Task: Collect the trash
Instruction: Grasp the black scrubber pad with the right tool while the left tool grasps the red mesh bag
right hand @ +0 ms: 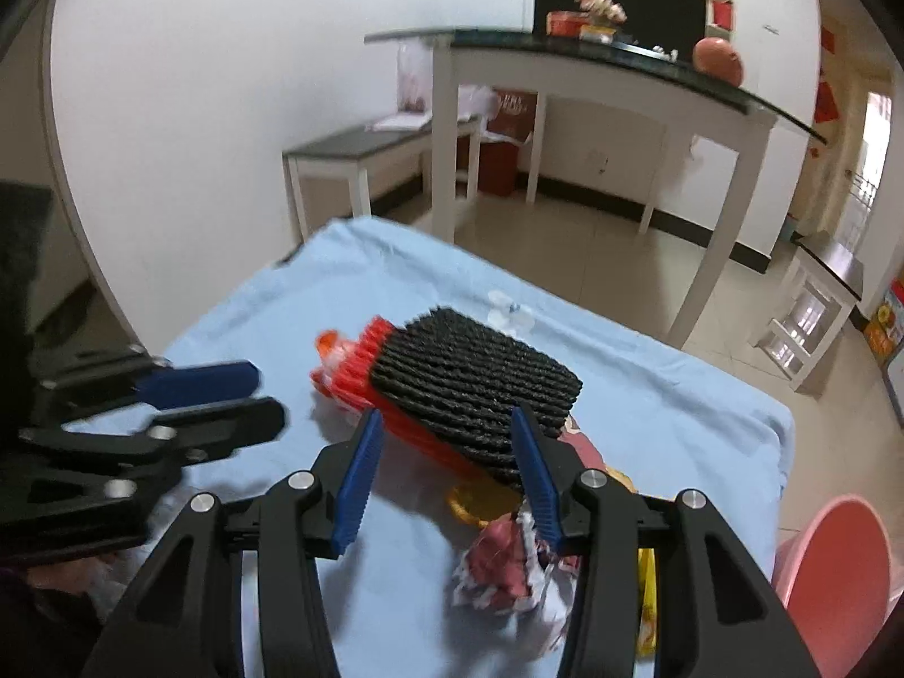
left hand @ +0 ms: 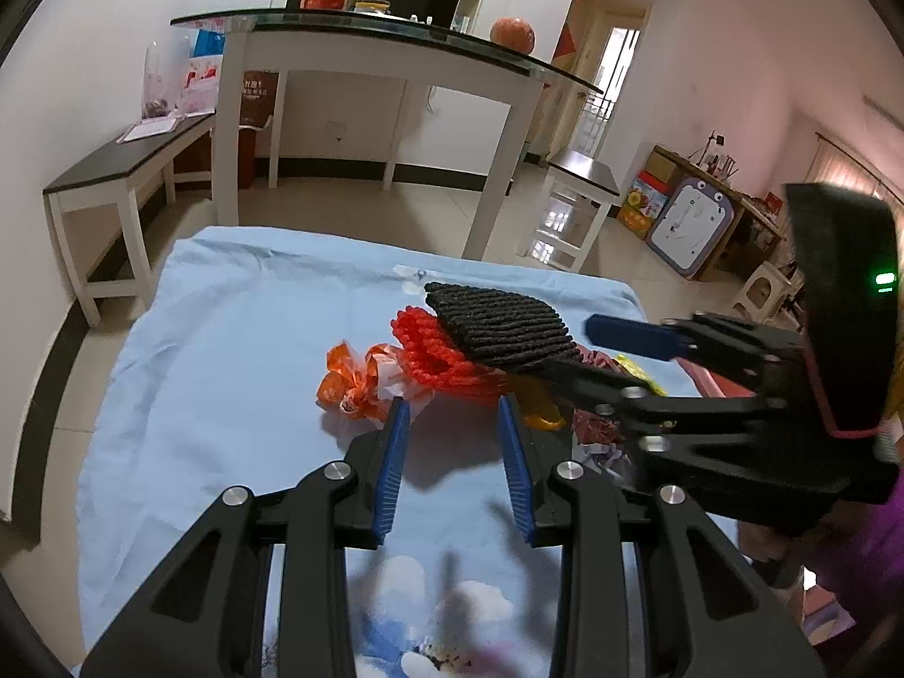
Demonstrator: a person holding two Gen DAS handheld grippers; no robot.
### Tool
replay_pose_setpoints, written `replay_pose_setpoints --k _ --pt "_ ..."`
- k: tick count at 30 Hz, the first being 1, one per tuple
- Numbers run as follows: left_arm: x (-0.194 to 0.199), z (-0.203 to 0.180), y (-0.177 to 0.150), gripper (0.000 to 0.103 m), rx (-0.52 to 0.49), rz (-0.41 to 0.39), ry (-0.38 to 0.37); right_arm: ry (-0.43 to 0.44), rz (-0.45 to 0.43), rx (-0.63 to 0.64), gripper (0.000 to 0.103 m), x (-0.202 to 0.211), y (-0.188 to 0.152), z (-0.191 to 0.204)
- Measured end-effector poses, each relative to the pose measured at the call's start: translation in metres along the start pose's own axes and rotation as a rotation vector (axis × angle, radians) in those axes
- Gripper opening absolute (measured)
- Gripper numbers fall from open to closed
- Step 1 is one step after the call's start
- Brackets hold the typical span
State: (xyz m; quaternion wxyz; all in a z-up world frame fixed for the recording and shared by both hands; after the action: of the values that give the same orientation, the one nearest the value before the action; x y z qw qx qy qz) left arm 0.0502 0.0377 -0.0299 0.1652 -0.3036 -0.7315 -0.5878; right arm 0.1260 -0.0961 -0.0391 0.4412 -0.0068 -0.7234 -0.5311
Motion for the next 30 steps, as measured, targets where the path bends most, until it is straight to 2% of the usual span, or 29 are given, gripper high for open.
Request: replay_pose_setpoints --k 4,5,6,7,8,12,16,21,27,30 --pt "-0.005 0.005 0.002 0.033 0.009 0.009 -0.016 -0.017 0.039 0.031 0.045 -0.024 0.001 0.001" --pt "-0.007 0.005 0.002 0.033 0.010 0.011 -0.018 -0.019 0.046 0.034 0.028 -0.029 0.001 0.001" --pt "-0.008 0.006 0.003 0.033 0.013 0.011 -0.021 -0.017 0.053 0.033 0.017 -0.032 0.000 0.002" --pt "-0.008 0.006 0.003 0.033 0.015 0.010 -0.022 -0.014 0.065 0.027 0.009 -0.035 0.000 0.002" --pt "-0.008 0.007 0.004 0.033 0.019 0.008 -0.023 -0.010 0.063 0.015 0.008 -0.036 0.000 0.001" --pt "-0.010 0.008 0.008 0.032 0.039 -0.001 -0.039 0.023 0.016 -0.071 0.006 -0.021 0.001 -0.012" --pt "-0.015 0.004 0.010 0.032 0.067 0.013 -0.078 0.056 -0.069 -0.202 0.006 0.009 0.009 -0.032" --pt "-0.027 -0.007 0.014 0.032 0.097 0.016 -0.076 0.034 -0.162 -0.322 0.006 0.047 0.012 -0.056" --pt "-0.063 -0.006 0.015 0.032 0.244 0.102 0.008 0.016 -0.184 -0.412 0.006 0.068 -0.006 -0.078" --pt "-0.075 -0.004 0.015 0.032 0.290 0.121 0.038 0.011 -0.185 -0.438 0.006 0.072 -0.013 -0.084"
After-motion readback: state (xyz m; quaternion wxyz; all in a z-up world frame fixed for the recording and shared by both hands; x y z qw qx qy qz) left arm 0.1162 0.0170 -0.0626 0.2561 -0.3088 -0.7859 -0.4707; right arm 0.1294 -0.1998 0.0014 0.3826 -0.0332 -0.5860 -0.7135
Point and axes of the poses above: each gripper's, at about its wrist camera, not at the fingertips, and x roughly against the way its jaws point, z to its left, y to its top, the point moved 1 cm from there along -x, roughly the way its jaws point, and after that the axes turned 2 degrees about -z, right-handed, at the moved point
